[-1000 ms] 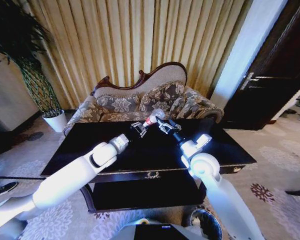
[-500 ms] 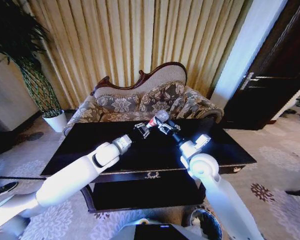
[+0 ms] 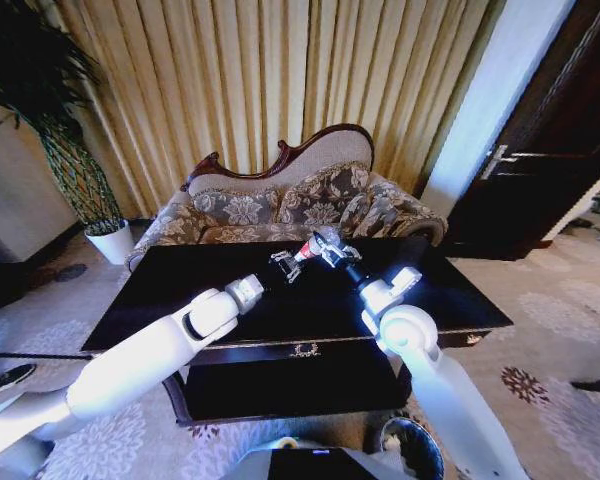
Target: Move to the front of the table and place the trash on the table into the trash bin.
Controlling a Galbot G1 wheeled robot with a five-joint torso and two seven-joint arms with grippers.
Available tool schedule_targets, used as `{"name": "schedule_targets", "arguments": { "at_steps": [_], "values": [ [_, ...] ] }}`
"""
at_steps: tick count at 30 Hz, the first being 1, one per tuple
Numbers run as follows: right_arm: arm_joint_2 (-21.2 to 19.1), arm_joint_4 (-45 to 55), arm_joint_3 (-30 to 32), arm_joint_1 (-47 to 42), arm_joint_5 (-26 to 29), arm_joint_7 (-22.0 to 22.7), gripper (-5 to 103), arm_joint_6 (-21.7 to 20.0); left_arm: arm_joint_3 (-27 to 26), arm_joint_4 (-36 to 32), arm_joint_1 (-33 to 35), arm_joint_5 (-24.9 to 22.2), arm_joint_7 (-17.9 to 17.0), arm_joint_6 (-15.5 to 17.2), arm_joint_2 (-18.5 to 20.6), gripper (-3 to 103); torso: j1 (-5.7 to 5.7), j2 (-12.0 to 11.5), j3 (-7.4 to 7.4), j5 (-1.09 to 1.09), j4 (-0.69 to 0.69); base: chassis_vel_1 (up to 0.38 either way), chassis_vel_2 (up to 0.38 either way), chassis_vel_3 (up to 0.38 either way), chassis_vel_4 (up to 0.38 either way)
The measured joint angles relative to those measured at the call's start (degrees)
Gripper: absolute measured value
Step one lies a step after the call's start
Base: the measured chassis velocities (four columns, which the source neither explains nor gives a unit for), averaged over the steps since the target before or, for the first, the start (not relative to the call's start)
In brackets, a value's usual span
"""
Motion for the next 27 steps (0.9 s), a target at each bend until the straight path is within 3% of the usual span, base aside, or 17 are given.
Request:
{"name": "schedule_targets", "arguments": {
  "at_steps": [8,9,13,14,17,20,23,25,27],
  "values": [
    [-0.17,0.07,0.01,-0.13,0.0,-0.02,43,0.05,0.14,-0.16,0.05,-0.01,-0.59,0.07,0.11,19,0.0,0.0,0.0,0.0,0.0,0.0,0.0,0.0,0.0],
    [-0.3,0.03,0.29,-0.24,0.0,0.01,42,0.08,0.14,-0.35,0.14,-0.01,-0.74,0.21,0.21,27,0.0,0.0,0.0,0.0,0.0,0.0,0.0,0.0,0.0],
    [-0.49,-0.08,0.92,-0.33,-0.03,0.22,41,0.16,0.11,-0.47,0.22,-0.04,-0.93,0.23,0.26,33,0.0,0.0,0.0,0.0,0.0,0.0,0.0,0.0,0.0],
    [-0.55,-0.38,1.66,-0.29,-0.06,0.34,40,0.23,0.03,-0.65,0.28,-0.15,-0.95,0.25,0.35,44,0.0,0.0,0.0,0.0,0.0,0.0,0.0,0.0,0.0],
    [-0.67,-0.87,2.46,-0.11,-0.07,0.38,37,0.23,-0.05,-1.12,0.43,-0.7,-0.98,0.17,0.61,49,0.0,0.0,0.0,0.0,0.0,0.0,0.0,0.0,0.0],
    [-1.11,-2.31,4.6,0.72,0.02,0.36,35,0.36,-0.72,-2.34,1.37,-1.73,-0.65,-0.06,1.58,66,0.0,0.0,0.0,0.0,0.0,0.0,0.0,0.0,0.0],
    [-1.44,-3.44,6.22,1.44,0.35,0.31,35,0.53,-1.98,-3.27,2.62,-1.93,-0.07,-0.2,2.58,71,0.0,0.0,0.0,0.0,0.0,0.0,0.0,0.0,0.0],
    [-1.88,-5.14,8.14,2.13,0.35,0.31,33,0.81,-4.46,-4.64,5.02,-2.95,-0.08,-0.28,4.0,87,0.0,0.0,0.0,0.0,-0.01,0.0,0.0,0.0,0.0],
    [-2.14,-5.63,8.72,2.21,0.15,0.37,32,0.95,-5.72,-5.12,6.23,-3.44,-0.57,-0.28,4.57,87,0.0,0.0,0.0,0.01,0.0,0.0,0.0,0.0,0.0]
  ]
}}
